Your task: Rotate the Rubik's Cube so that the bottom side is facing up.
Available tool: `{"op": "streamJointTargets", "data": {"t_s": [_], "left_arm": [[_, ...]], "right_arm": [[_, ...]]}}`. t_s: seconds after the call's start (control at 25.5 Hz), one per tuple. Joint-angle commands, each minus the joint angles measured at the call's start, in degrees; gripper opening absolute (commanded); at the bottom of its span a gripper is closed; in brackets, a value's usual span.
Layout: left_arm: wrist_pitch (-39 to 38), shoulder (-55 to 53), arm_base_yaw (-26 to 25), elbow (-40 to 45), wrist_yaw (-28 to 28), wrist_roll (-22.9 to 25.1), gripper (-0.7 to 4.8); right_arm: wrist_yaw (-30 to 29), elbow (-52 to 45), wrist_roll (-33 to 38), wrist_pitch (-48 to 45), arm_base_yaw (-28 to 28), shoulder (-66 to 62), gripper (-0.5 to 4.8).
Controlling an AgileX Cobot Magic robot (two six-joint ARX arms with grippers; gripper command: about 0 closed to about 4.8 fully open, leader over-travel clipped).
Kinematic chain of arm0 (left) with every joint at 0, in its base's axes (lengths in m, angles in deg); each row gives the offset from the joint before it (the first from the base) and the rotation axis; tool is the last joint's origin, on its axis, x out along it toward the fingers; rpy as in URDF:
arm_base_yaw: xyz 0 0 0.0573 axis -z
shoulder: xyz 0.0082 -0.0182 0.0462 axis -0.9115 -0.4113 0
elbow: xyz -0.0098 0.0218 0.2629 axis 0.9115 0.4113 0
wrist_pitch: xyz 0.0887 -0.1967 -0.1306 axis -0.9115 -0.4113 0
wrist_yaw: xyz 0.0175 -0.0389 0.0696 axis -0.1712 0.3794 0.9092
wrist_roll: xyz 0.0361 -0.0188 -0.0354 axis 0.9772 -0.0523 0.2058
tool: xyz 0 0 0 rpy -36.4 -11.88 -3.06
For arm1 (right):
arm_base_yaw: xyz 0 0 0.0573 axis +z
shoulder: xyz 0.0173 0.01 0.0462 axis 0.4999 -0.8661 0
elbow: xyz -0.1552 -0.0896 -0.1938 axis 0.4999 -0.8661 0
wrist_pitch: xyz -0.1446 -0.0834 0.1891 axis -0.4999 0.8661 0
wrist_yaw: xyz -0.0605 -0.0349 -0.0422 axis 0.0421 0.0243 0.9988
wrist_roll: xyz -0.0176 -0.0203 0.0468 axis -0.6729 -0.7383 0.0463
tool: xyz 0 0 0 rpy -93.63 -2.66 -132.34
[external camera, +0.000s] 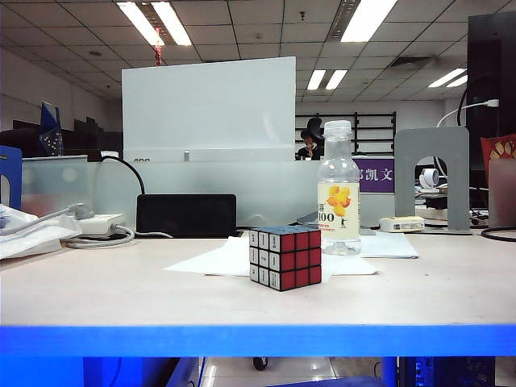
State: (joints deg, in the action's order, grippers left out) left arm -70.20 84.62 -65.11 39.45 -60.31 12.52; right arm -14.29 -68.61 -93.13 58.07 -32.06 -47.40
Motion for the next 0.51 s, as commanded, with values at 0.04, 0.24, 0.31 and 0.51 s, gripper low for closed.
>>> {"op": "streamJointTargets", "data": {"t_s": [0.04,0.24,0.31,0.51], "left_arm": [[0.66,0.09,0.02,-0.07,-0.09,0.22,-0.05],[-0.96,0.09,0.02,-0.07,-0.09,0.17,-0.05],[-0.92,0.09,0.02,-0.07,-0.11,-0.02,-0.05],[-0.98,0.09,0.02,-0.07,-0.11,-3.02,-0.05]], "right_arm": [[0.15,0.20,0.09,-0.98,-0.07,0.09,-0.07],[-0.70,0.22,1.53,-1.90,-0.02,0.09,-0.07],[-0.70,0.22,4.48,-1.73,-0.02,0.09,-0.07],[-0.74,0.26,5.33,-0.61,0.00,0.09,-0.07]]}}
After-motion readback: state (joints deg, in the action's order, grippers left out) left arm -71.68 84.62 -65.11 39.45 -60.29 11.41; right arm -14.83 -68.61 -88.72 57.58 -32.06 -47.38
